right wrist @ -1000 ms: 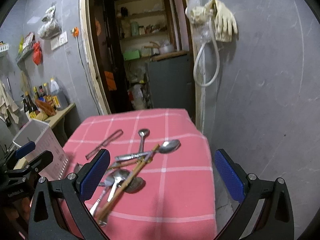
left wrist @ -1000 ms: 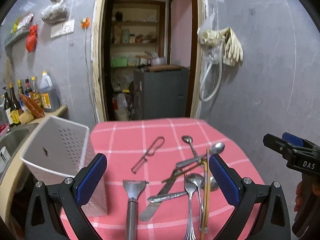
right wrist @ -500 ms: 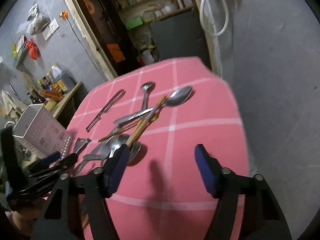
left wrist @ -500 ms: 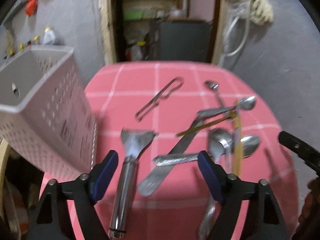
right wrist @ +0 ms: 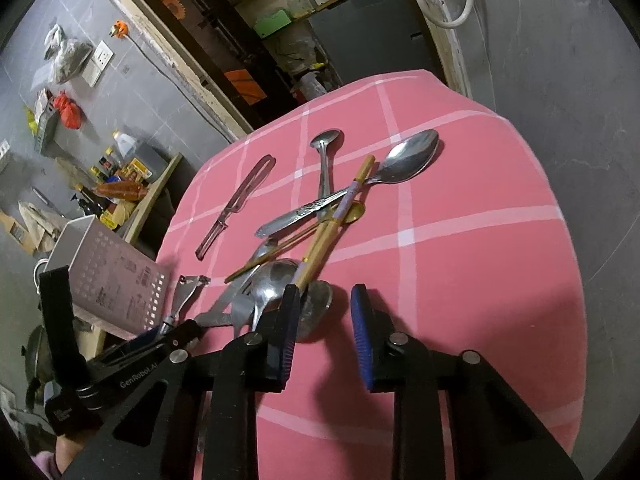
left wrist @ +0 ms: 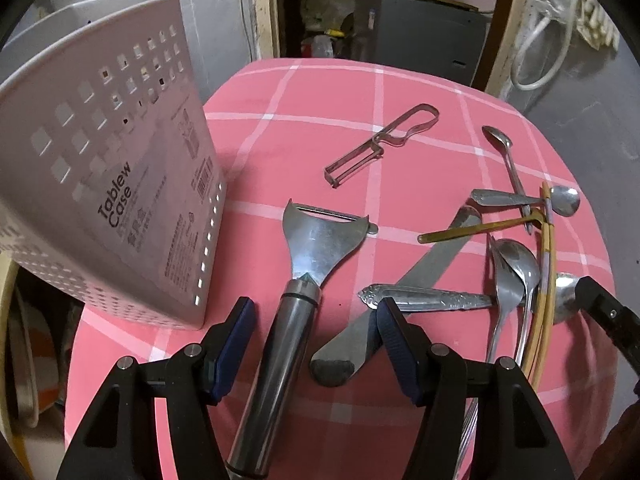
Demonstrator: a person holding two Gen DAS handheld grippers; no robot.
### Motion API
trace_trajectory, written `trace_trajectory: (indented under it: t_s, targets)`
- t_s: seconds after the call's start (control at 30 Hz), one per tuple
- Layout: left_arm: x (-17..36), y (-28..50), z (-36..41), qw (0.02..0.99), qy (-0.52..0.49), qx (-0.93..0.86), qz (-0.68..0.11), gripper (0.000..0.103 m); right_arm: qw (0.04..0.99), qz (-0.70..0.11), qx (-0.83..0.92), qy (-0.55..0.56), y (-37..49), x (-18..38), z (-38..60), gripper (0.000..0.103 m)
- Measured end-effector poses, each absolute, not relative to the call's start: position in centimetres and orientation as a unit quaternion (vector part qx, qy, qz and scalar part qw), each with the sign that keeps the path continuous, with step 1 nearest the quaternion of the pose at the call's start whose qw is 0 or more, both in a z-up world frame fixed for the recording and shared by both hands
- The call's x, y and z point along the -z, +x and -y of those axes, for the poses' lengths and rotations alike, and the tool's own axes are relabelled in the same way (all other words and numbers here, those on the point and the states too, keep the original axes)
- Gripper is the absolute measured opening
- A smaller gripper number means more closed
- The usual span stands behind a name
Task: Organize utensils
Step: 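Move the left tool to the metal slicer and grasp its black handle, then lift the slicer with the left tool and drop it into the white holder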
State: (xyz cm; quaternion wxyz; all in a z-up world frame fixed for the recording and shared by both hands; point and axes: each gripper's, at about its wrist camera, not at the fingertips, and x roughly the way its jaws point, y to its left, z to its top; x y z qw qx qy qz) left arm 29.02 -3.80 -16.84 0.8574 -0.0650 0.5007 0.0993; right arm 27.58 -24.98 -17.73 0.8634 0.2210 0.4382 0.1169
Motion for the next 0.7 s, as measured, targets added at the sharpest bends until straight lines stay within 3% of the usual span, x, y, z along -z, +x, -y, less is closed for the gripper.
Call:
trace_trajectory:
  t_s: [0.07,0.2,0.27,0.33,0.43,0.7]
  targets:
    - [16.8,29.3,3.4,0.853,-0.081,-0.098,-0.506,0.061,0.861,-0.443,-0.116,0.222,27.6,17.9,24.8,0.011]
    - [16.7,29.4,3.0,0.849,-0.087,-0.099,-0.511,0.057,0.85,-0.456,-0.113,0.237,27.2,18.4,24.7,0.007]
    - [16.6,29.4,2.8,0.848,-0.086,-0.099,-0.513,0.05,0.85,-0.456,-0.11,0.239,27.0,18.4,24.6,0.007]
    - [16.4,29.2,2.7,0.848,-0.085,-0.096,-0.513,0.035,0.851,-0.452,-0.105,0.243,26.4,18.0,24.7,0.006]
    - [16.3,29.0,2.5,0.847,-0.081,-0.087,-0.518,0.022,0.857,-0.446,-0.098,0.238,25.4,17.2,25.2,0.005]
    - [15.8,26.6,2.6,0.837,-0.118,-0.031,-0.533,0.018,0.881,-0.427,-0.067,0.194,21.5,13.7,27.2,0.004]
